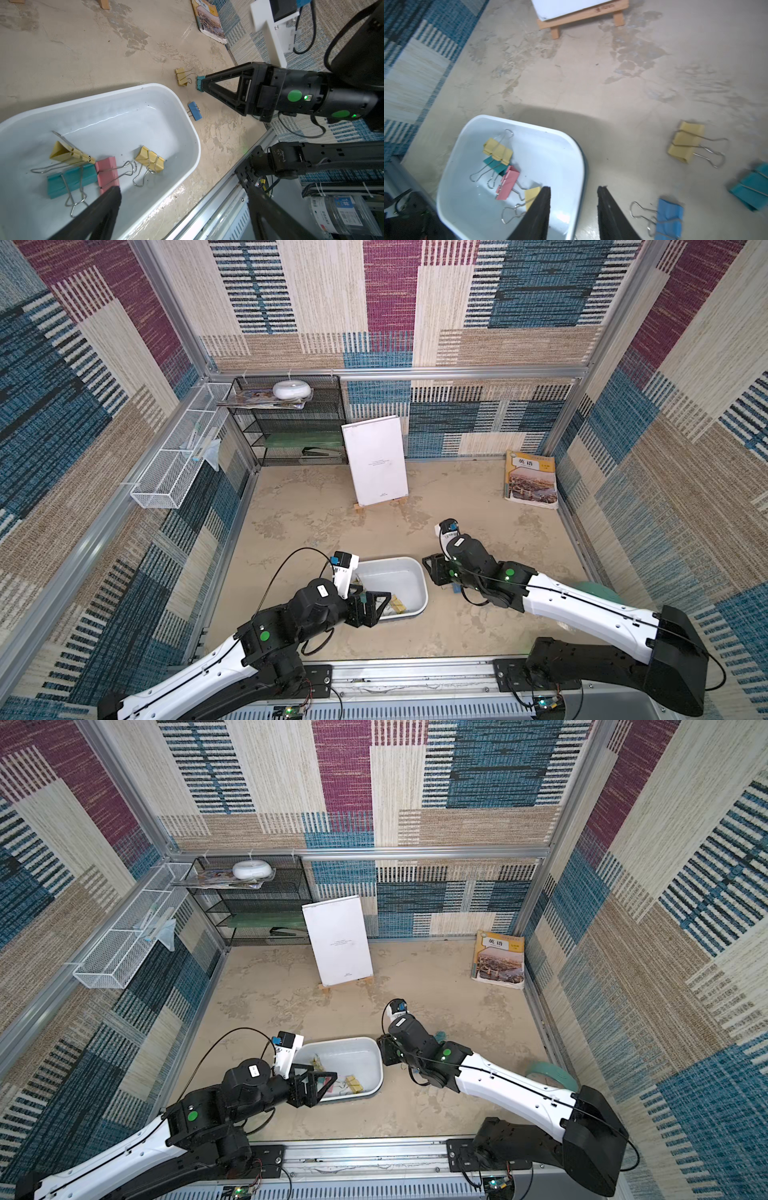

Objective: Take out the binder clips from the storage box
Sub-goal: Pick up the binder clip from the storage box.

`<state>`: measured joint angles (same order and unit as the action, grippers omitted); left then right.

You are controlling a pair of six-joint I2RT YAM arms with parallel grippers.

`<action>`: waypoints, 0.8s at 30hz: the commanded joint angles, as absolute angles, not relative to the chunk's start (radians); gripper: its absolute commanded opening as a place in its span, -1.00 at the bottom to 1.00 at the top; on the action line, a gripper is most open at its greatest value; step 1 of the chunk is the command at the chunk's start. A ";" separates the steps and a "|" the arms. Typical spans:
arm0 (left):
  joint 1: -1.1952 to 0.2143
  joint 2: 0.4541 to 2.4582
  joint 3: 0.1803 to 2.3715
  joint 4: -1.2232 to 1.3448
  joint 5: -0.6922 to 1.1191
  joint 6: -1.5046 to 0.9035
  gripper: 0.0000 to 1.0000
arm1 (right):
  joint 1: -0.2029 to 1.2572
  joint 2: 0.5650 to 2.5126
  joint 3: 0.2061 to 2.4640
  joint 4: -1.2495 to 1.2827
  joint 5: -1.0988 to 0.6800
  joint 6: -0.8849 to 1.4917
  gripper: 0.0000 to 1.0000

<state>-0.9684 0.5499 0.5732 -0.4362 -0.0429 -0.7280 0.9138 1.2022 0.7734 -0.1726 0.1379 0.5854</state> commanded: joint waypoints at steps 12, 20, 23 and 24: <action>-0.968 0.465 0.571 -0.559 -0.099 -0.763 0.97 | 0.977 1.569 0.910 0.069 -0.213 0.606 -0.33; -0.967 0.466 0.566 -0.559 -0.088 -0.762 0.97 | 1.001 1.693 0.921 0.089 -0.286 0.654 -0.41; -0.967 0.460 0.561 -0.558 -0.082 -0.763 0.97 | 1.007 1.711 0.924 0.103 -0.308 0.668 -0.41; -0.968 0.459 0.560 -0.559 -0.079 -0.763 0.97 | 1.009 1.715 0.924 0.110 -0.318 0.675 -0.42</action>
<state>-0.9684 0.4629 0.5632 -0.5556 -0.0940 -0.7609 1.0046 1.7077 0.9165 0.0731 -0.2768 0.6498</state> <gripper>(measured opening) 0.987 0.292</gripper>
